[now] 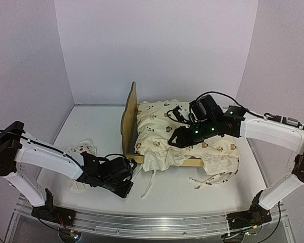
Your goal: Set up the pet bed
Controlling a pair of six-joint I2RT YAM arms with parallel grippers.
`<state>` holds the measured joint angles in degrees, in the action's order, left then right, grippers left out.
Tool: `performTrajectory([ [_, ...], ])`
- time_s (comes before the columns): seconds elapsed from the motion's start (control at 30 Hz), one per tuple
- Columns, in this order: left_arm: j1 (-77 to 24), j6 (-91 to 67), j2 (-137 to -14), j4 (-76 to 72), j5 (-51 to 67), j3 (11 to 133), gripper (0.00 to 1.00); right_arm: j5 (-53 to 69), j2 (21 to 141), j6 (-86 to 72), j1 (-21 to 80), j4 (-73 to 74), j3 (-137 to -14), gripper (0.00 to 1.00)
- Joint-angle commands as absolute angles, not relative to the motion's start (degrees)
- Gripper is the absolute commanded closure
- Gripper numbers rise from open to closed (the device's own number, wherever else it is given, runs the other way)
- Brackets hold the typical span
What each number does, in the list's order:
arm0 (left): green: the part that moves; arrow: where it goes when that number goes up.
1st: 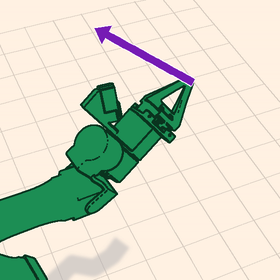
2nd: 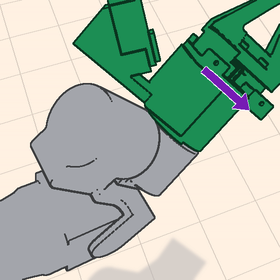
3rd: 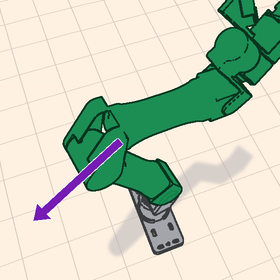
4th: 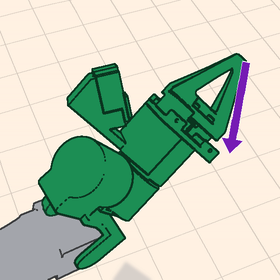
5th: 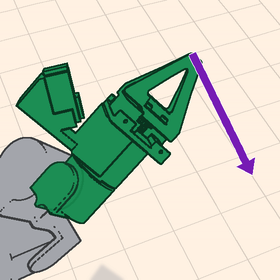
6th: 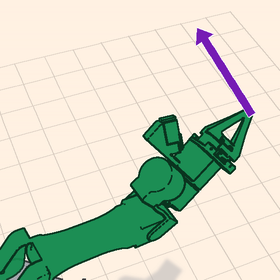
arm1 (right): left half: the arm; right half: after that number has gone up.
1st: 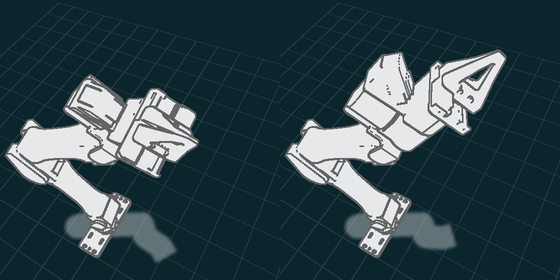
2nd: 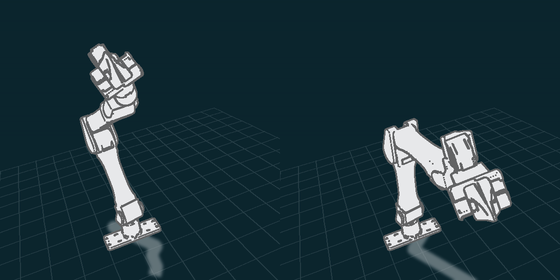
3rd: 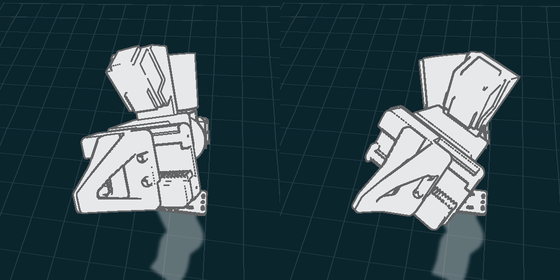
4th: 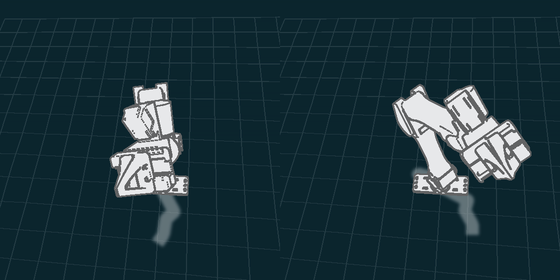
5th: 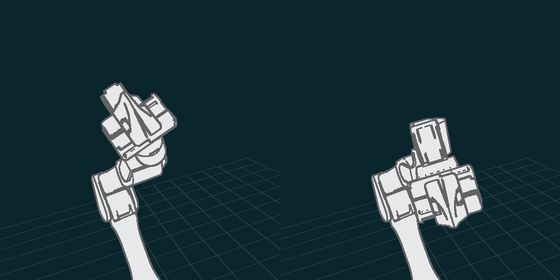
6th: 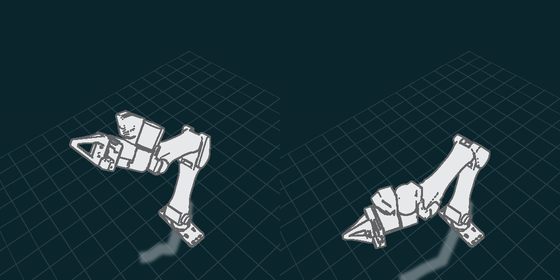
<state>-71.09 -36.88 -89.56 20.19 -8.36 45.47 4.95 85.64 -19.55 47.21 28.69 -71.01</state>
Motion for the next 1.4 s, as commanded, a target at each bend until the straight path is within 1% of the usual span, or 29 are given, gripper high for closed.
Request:
performTrajectory([
  [0.0,-71.43,-36.91,-83.09,21.94,-2.92,43.45,1.00,6.16,83.93,-18.04,52.69,29.62,-67.35,0.61],
  [0.13,-71.44,-37.81,-80.21,18.91,-1.93,42.86,1.00,5.22,84.72,-16.55,57.84,29.65,-65.05,0.63],
  [0.27,-71.43,-37.10,-80.30,13.55,1.46,43.86,1.00,1.71,85.74,-16.88,59.69,29.60,-64.38,0.65],
  [0.47,-71.49,-36.20,-90.24,6.84,7.19,49.75,1.00,-3.97,85.20,-18.29,59.73,29.60,-64.16,0.65],
  [0.6,-71.90,-36.81,-97.05,2.26,9.19,52.27,1.00,-4.98,82.77,-18.96,59.74,29.53,-62.59,0.63],
  [0.7,-72.10,-36.89,-100.60,1.46,9.84,54.16,1.00,-5.89,81.16,-18.92,59.71,29.60,-61.43,0.63],
  [0.77,-72.11,-36.64,-102.16,1.91,10.30,55.20,0.94,-6.47,80.52,-18.76,59.76,29.62,-60.89,0.62],
  [0.9,-72.34,-36.24,-102.61,4.21,10.75,56.13,0.69,-7.09,79.95,-18.44,59.77,29.59,-60.57,0.62],
  [0.97,-72.77,-36.03,-100.93,5.15,10.80,55.85,0.61,-7.25,79.79,-18.48,59.75,29.55,-60.66,0.62],
  [1.1,-74.11,-35.73,-96.02,9.20,8.63,55.88,0.51,-7.38,79.39,-19.30,59.70,29.51,-60.95,0.62],
  [1.23,-75.29,-34.97,-90.82,14.10,5.70,55.31,0.48,-5.04,78.88,-20.73,59.71,29.39,-61.00,0.62],
  [1.37,-75.51,-30.81,-86.52,16.25,2.80,52.01,0.40,-4.86,77.57,-21.60,59.84,28.74,-59.72,0.62],
])
